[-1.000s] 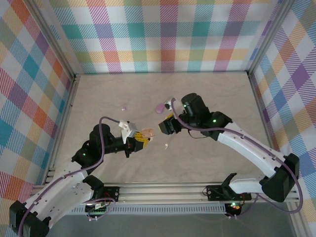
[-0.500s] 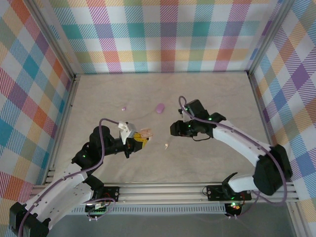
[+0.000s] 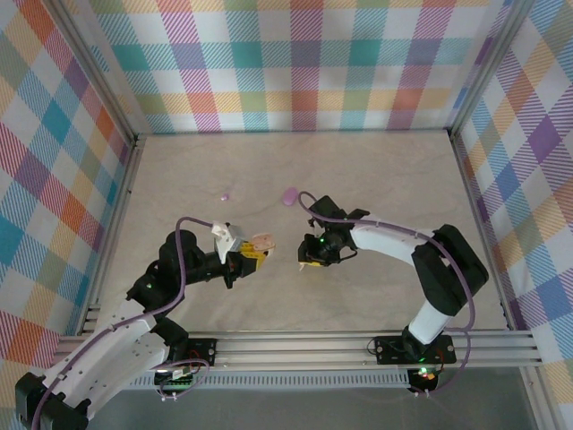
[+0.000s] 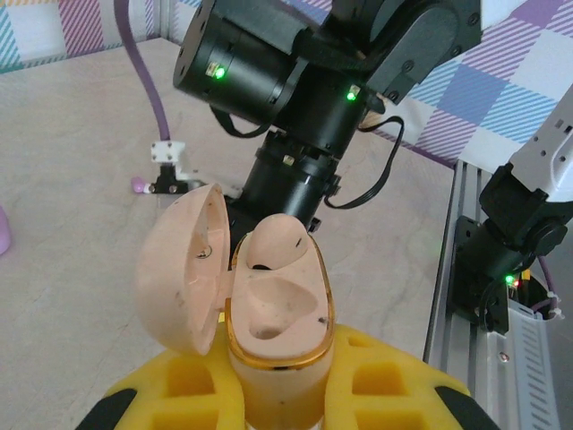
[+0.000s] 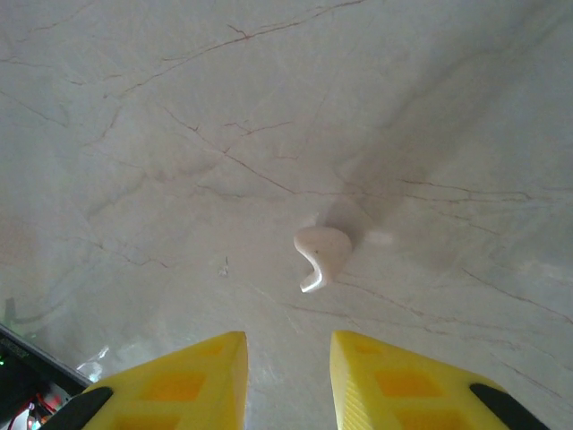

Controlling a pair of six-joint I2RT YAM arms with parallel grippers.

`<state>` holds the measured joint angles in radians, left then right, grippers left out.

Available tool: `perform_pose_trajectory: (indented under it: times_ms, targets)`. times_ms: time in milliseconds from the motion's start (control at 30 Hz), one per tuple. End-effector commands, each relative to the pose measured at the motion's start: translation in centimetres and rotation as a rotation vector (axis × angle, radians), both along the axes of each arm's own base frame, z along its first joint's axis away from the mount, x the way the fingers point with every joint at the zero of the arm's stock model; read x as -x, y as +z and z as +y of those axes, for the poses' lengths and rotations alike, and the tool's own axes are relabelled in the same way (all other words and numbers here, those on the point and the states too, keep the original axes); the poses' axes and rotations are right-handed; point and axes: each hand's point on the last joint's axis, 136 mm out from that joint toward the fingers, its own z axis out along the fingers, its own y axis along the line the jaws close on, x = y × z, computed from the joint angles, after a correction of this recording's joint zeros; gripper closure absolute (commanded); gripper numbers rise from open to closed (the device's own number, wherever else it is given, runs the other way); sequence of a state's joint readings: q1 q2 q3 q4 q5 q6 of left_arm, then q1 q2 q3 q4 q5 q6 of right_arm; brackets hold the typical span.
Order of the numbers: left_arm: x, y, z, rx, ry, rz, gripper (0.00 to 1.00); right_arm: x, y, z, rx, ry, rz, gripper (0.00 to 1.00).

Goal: Insert wireless bluetooth earbuds into charging case

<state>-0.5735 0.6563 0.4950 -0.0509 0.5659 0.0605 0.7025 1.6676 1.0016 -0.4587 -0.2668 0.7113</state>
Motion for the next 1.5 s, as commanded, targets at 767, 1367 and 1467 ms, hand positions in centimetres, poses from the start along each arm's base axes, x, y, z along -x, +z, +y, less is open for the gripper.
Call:
perform_pose_trajectory:
  times_ms: [767, 1367, 1467]
  targets:
    - [0.7, -0.4, 0.3, -0.005, -0.009, -0.005, 1.00, -1.3, -0.3, 0.4, 0.118, 0.235, -0.066, 0.61]
    - [1.0, -0.5, 0.4, -0.010, -0.019, -0.012, 1.00, -0.3, -2.1, -0.1, 0.240, 0.102, 0.008, 0.69]
    - [1.0, -0.5, 0.4, -0.010, -0.022, -0.011, 1.00, -0.4, -2.3, 0.3, 0.229, 0.096, 0.013, 0.70]
